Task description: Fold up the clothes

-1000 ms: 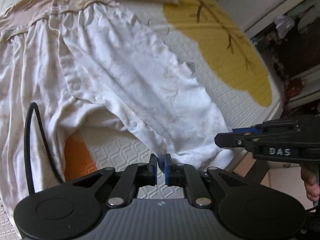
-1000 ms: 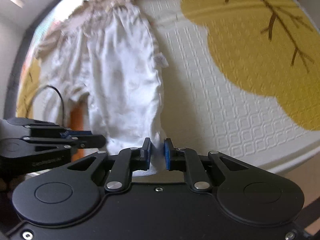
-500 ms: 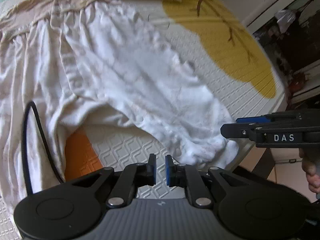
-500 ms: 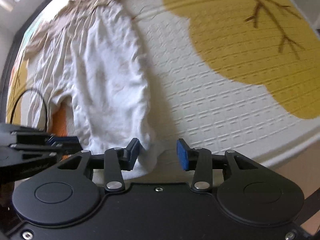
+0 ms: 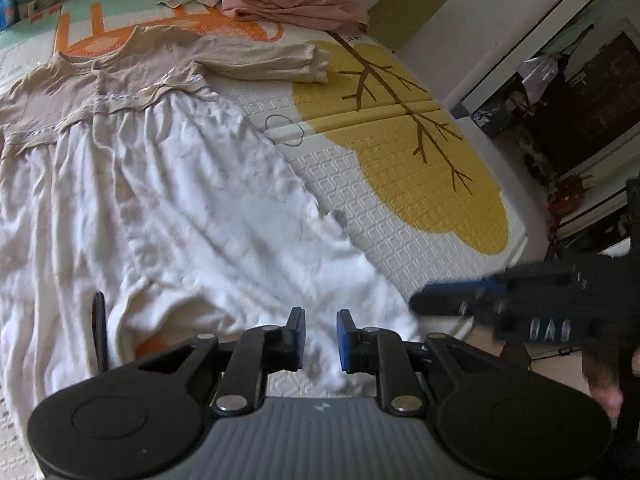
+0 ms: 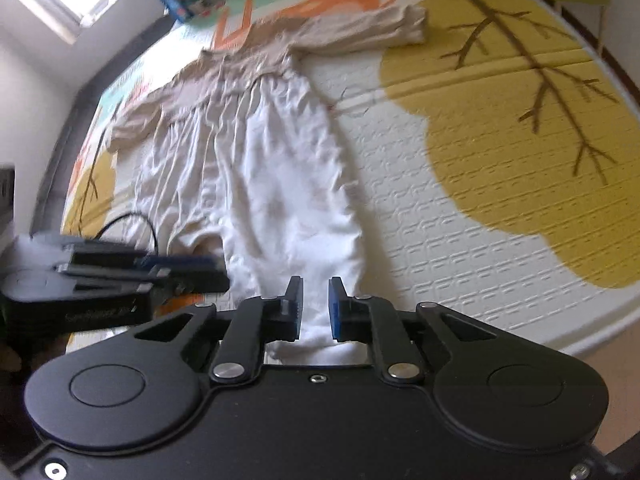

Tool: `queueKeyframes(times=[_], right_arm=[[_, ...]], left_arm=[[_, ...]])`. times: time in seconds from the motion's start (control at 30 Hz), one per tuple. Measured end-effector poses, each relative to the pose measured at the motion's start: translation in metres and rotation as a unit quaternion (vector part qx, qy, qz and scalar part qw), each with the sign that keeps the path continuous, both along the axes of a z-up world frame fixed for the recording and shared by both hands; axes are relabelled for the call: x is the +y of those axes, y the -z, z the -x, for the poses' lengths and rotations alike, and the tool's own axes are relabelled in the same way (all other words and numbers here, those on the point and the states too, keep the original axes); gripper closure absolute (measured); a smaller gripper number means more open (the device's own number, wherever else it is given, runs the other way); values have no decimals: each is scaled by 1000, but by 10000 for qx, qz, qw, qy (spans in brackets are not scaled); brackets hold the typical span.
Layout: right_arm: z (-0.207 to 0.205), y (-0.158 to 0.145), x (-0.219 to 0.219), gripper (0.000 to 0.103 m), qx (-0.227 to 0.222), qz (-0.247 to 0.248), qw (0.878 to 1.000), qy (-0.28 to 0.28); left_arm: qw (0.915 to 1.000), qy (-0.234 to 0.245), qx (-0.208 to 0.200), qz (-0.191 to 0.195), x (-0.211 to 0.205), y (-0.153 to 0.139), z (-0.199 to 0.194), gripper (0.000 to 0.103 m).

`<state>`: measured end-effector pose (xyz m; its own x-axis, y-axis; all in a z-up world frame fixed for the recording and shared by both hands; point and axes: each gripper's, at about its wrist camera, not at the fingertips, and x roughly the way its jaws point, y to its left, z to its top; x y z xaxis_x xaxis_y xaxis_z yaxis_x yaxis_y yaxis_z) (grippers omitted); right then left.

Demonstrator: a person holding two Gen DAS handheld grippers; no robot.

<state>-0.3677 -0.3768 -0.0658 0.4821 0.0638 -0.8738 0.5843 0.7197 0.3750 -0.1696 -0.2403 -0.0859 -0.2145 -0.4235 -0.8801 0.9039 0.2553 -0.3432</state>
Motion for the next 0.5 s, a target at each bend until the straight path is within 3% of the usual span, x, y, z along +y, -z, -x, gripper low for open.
queueKeyframes(times=[0.27, 0.4, 0.5], right_arm=[[-9, 41, 8, 92, 392, -166, 9991, 20], [-12, 61, 4, 103, 705, -4, 9975, 95], [-10, 65, 0, 103, 693, -60, 9974, 181]], left_arm=[[9985, 148, -130, -520, -8, 39, 6, 83], [9969, 206, -194, -736, -10, 56, 9, 82], [9972, 168, -162, -714, -7, 59, 7, 82]])
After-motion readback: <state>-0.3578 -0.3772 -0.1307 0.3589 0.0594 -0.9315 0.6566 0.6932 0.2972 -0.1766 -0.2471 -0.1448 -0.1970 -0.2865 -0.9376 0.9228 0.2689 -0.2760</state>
